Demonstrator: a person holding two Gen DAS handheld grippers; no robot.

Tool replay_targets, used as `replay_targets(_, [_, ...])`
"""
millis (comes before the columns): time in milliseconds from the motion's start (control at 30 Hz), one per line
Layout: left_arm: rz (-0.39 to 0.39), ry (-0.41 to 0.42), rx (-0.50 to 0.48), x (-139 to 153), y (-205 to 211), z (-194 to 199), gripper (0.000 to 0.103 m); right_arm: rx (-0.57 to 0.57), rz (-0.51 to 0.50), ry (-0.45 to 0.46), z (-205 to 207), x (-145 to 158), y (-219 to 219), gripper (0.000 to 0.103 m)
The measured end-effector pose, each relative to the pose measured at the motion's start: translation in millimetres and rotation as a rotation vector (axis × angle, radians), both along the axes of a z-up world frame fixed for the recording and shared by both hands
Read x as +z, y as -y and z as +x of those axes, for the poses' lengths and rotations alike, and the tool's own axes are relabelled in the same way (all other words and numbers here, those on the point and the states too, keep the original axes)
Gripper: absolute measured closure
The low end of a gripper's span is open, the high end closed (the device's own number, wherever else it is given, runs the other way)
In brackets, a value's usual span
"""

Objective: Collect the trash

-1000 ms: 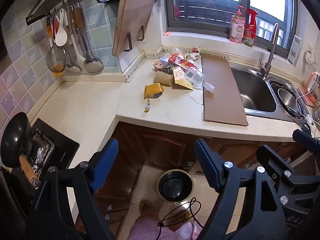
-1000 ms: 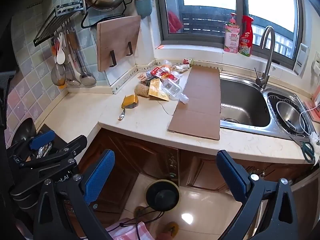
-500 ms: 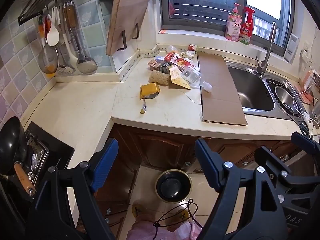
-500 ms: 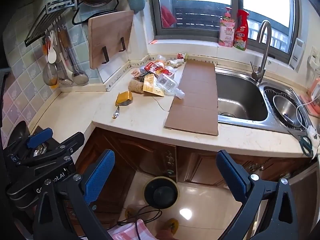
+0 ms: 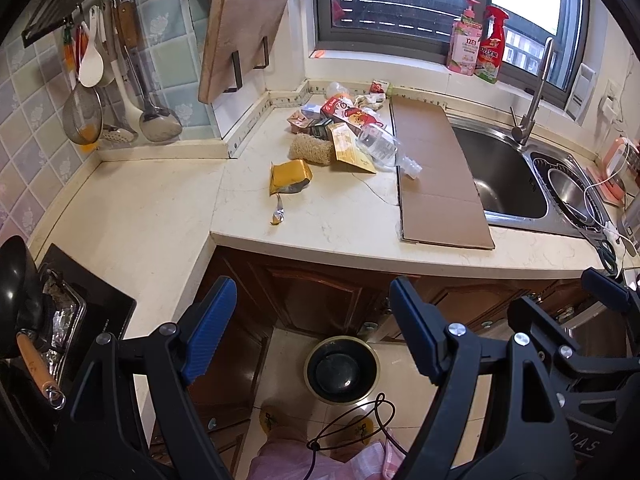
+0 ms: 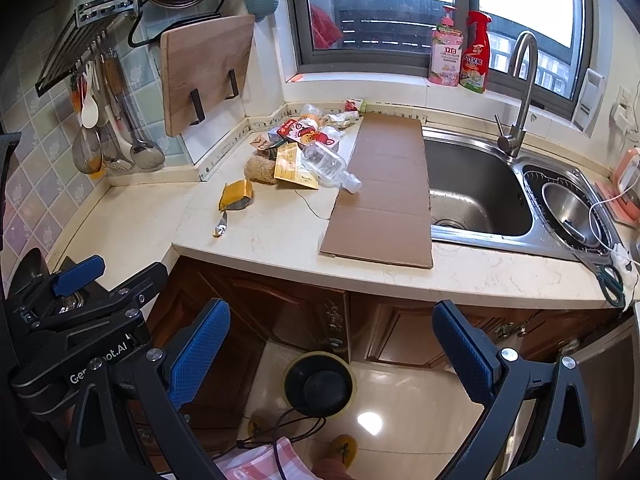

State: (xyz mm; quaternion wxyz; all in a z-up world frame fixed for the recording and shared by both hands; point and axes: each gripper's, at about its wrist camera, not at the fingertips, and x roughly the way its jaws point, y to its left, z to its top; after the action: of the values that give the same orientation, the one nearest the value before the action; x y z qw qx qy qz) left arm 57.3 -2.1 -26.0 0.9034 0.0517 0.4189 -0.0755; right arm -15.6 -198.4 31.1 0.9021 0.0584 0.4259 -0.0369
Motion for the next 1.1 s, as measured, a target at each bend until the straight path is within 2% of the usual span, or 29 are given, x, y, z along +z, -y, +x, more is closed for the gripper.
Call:
replay_targets(267, [0.0, -0.019, -0.003, -12, 5, 6, 0.026, -0.002, -0.001, -0.012, 6, -10, 2, 0.001])
replay_targets(1100, [0.014, -0.012, 0.01, -15, 7, 4, 0.026, 0.004, -0.001, -0.019, 13, -14, -2, 0.001])
